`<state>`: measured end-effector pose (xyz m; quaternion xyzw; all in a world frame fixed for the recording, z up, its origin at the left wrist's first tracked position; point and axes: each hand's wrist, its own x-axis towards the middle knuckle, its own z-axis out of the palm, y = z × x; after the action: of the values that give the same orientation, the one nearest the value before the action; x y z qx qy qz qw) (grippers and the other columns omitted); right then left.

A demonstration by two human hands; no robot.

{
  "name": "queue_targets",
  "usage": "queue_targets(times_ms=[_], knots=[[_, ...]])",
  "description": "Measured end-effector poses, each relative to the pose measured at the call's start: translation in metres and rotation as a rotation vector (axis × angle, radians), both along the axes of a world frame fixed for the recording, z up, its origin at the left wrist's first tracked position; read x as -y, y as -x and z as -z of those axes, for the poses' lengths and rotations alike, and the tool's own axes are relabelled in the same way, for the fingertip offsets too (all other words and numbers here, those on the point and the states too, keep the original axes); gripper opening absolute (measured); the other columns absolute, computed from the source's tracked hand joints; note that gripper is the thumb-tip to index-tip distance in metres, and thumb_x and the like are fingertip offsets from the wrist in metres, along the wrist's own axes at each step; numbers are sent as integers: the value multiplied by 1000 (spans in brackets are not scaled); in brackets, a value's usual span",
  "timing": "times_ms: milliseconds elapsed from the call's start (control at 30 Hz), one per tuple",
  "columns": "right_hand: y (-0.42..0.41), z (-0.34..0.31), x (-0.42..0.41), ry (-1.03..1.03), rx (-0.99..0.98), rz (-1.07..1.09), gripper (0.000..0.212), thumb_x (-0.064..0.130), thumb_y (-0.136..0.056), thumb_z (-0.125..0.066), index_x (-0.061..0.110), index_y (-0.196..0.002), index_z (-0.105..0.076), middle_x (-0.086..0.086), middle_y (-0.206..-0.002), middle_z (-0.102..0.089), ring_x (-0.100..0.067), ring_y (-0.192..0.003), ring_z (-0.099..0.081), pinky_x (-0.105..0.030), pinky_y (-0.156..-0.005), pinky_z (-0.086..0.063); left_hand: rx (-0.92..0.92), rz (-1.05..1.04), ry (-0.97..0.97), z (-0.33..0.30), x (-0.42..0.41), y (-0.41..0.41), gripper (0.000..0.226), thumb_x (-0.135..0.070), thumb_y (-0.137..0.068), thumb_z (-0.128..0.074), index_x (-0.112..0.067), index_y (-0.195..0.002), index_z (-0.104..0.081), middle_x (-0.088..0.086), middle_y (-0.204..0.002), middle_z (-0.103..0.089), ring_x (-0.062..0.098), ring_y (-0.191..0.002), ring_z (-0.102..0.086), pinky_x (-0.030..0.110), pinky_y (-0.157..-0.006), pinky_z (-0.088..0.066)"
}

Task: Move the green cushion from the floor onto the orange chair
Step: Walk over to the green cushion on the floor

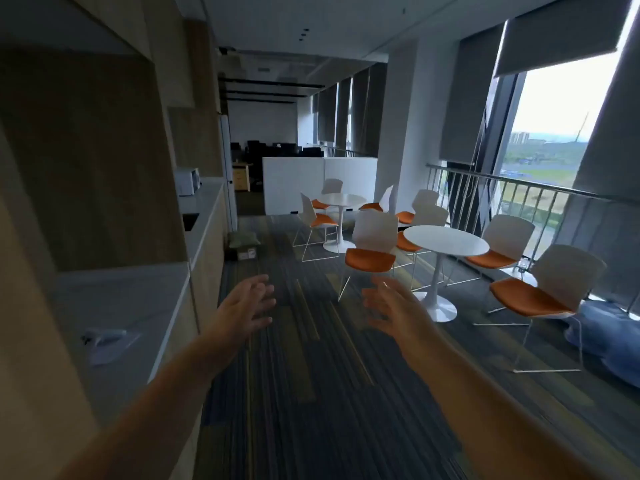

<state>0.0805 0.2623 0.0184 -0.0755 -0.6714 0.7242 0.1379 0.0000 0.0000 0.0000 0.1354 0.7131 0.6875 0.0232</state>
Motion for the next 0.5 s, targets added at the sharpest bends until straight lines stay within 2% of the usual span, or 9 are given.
queue_targets(times_ms=[167,267,333,500], knots=[[95,7,-5,-11,16,-48,21,33,-102,-49,23,-115,-62,-9,-125,-67,-26,-116,-64,-44,-98,-52,75,-58,-88,15,2,93,35,-25,-108,-40,-15,-138,-54,9,-134,-63,24,-118,-64,45,-97,-54],[175,11,-5,42,12,-41,31,30,-100,-53,14,-124,-62,-16,-126,-66,-31,-118,-64,-48,-100,-52,106,-105,-125,23,10,170,28,-24,-107,-42,-20,-130,-58,7,-132,-65,25,-117,-65,50,-101,-52],[225,9,-3,91,21,-40,31,28,-101,-52,12,-126,-61,-18,-126,-67,-34,-119,-64,-50,-101,-50,123,-124,-147,22,13,218,30,-24,-108,-40,-17,-133,-55,7,-129,-64,26,-116,-64,52,-103,-50],[345,-4,-3,190,-11,-77,16,23,-103,-47,17,-105,-61,-17,-120,-66,-27,-99,-66,-45,-94,-51,149,-142,-188,9,11,346,31,-29,-108,-38,-18,-130,-56,6,-126,-65,24,-112,-66,47,-97,-54]])
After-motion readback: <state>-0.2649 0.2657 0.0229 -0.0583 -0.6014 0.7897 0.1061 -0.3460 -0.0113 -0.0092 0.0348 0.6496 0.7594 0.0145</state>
